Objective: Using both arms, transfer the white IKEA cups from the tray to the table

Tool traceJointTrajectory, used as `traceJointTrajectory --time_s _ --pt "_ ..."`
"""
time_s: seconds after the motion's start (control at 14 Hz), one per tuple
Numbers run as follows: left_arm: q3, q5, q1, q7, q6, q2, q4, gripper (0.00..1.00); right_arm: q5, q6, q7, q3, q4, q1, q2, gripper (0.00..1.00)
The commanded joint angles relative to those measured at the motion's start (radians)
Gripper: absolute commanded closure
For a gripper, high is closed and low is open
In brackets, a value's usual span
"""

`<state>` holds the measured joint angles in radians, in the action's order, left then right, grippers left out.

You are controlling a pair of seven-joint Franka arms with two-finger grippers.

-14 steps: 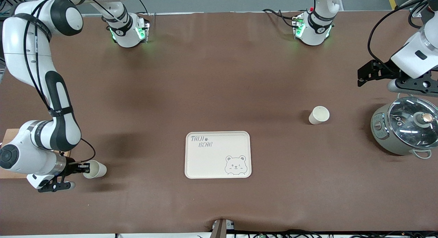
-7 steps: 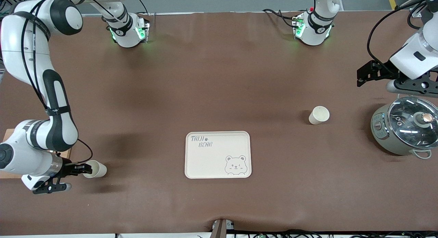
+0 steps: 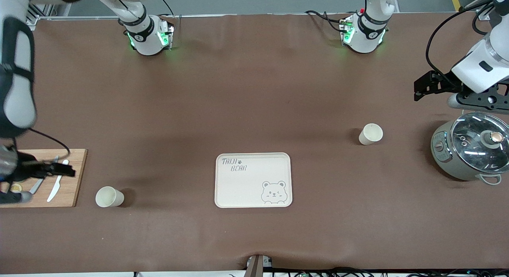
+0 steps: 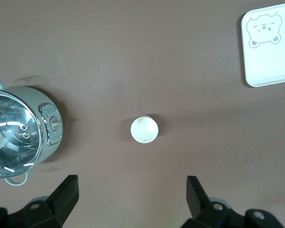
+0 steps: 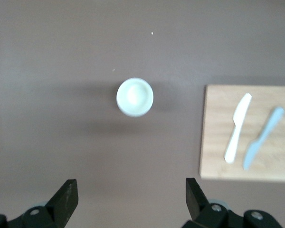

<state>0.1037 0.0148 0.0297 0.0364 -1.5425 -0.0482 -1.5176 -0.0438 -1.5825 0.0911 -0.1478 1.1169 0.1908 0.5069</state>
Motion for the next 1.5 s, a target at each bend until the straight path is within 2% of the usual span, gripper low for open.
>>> traceJointTrajectory --time_s 0.0,0.21,0.36,0.57,0.64,0.93,1.0,1.07,1.21,1.36,1.43 --pt "0.004 0.011 0.002 -0.003 -0.011 0.021 -0.021 0.00 -0.002 0.082 -0.022 -0.007 0.058 0.012 -0.154 0.00" --pt "0.004 0.013 0.002 -0.003 -0.010 0.021 -0.018 0.00 0.015 0.168 -0.028 -0.007 0.060 0.012 -0.225 0.00" --pt "0.004 0.013 0.002 -0.003 -0.010 0.021 -0.018 0.00 0.030 0.153 -0.028 -0.007 0.058 0.015 -0.217 0.00" --pt "0.004 0.013 0.002 -0.004 -0.010 0.021 -0.016 0.00 0.039 0.040 -0.036 -0.006 0.107 -0.014 -0.209 0.00" --pt "0.004 0.013 0.002 -0.004 -0.010 0.021 -0.018 0.00 0.041 0.030 -0.075 -0.006 0.121 -0.033 -0.209 0.00" --pt "0.008 0.013 0.004 -0.010 -0.008 0.022 -0.018 0.00 0.013 0.015 -0.495 -0.003 0.168 -0.209 -0.212 0.00" --pt "0.020 0.013 0.002 -0.010 -0.008 0.022 -0.018 0.00 -0.034 -0.006 -0.495 -0.001 0.191 -0.203 -0.212 0.00" --pt "0.022 0.013 0.001 -0.010 -0.008 0.021 -0.019 0.00 -0.071 -0.016 -0.394 -0.001 0.213 -0.167 -0.214 0.00" --pt "0.022 0.013 0.001 -0.010 -0.008 0.022 -0.019 0.00 -0.067 -0.031 -0.097 -0.004 0.242 -0.040 -0.254 0.00" --pt "0.022 0.013 0.001 -0.010 -0.008 0.021 -0.019 0.00 -0.060 -0.013 -0.051 -0.004 0.259 0.018 -0.310 0.00" --pt "0.022 0.013 0.001 -0.010 -0.008 0.021 -0.019 0.00 -0.060 -0.028 -0.047 -0.006 0.323 0.042 -0.353 0.00"
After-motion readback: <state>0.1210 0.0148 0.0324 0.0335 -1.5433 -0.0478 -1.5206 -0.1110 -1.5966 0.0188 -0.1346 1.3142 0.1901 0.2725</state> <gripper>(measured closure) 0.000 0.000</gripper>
